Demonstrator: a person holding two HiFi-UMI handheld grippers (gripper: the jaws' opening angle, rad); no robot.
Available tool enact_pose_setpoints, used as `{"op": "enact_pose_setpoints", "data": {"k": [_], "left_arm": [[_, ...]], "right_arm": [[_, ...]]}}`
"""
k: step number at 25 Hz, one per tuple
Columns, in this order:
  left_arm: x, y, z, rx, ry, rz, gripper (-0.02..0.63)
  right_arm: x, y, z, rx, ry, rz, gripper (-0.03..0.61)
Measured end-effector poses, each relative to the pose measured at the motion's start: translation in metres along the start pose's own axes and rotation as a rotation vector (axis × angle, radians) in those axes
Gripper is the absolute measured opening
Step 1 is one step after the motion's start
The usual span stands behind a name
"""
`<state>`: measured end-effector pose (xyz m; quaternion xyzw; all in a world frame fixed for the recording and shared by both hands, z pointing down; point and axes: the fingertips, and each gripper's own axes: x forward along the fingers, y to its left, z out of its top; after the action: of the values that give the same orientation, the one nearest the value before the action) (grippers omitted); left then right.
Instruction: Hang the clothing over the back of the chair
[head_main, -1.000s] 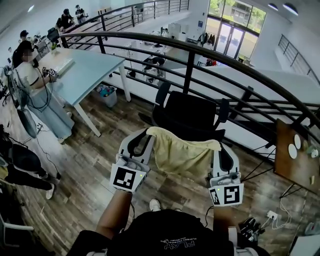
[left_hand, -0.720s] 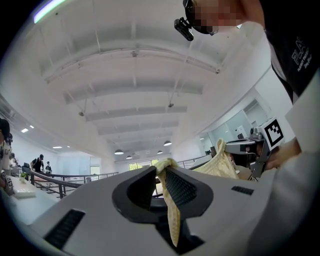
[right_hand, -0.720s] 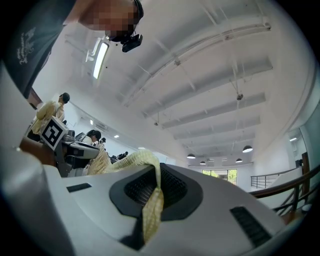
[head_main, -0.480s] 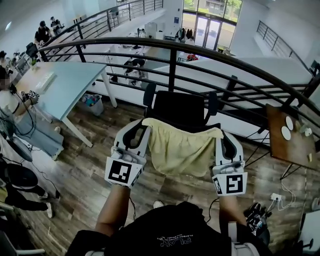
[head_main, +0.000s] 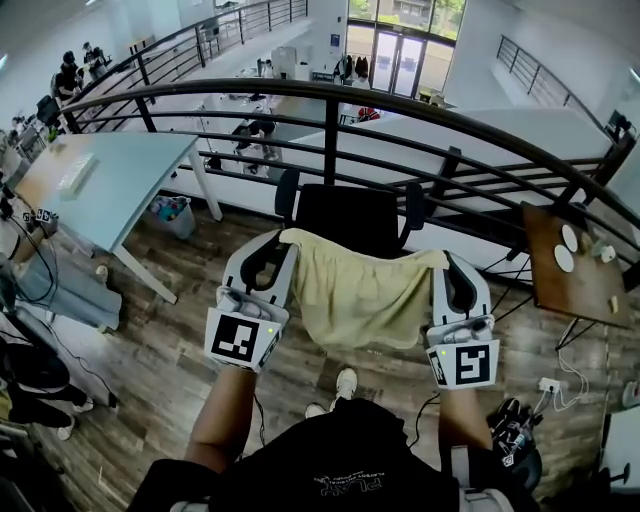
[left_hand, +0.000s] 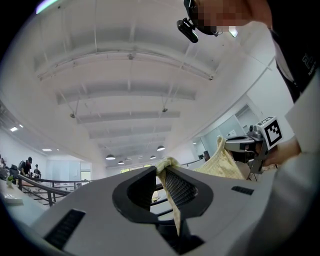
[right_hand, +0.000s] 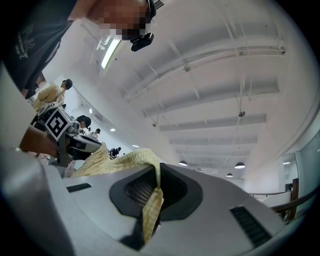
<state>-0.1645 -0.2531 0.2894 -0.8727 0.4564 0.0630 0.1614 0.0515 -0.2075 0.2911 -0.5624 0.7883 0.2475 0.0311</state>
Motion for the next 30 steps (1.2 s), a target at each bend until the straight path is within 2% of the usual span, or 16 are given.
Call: {"op": "enact_pose_setpoints", "data": {"k": [17, 25, 30], "left_arm": [[0.049, 0.016, 0.021, 0.071, -0.032, -0.003, 0.067], [0.073, 0.027, 0.003, 0.11, 0.005, -0.025, 0.067], [0.089, 0.031, -0.004, 0.118, 0.023, -0.038, 0.067]], "right_arm": [[0.035, -0.034, 0.015, -0.036, -0.034, 0.032, 0.026], [0.055, -0.043, 0.023, -0.063, -0.052, -0.005, 0.028], [0.067, -0.054, 0.011, -0.047, -0.02, -0.001, 0.028]]}}
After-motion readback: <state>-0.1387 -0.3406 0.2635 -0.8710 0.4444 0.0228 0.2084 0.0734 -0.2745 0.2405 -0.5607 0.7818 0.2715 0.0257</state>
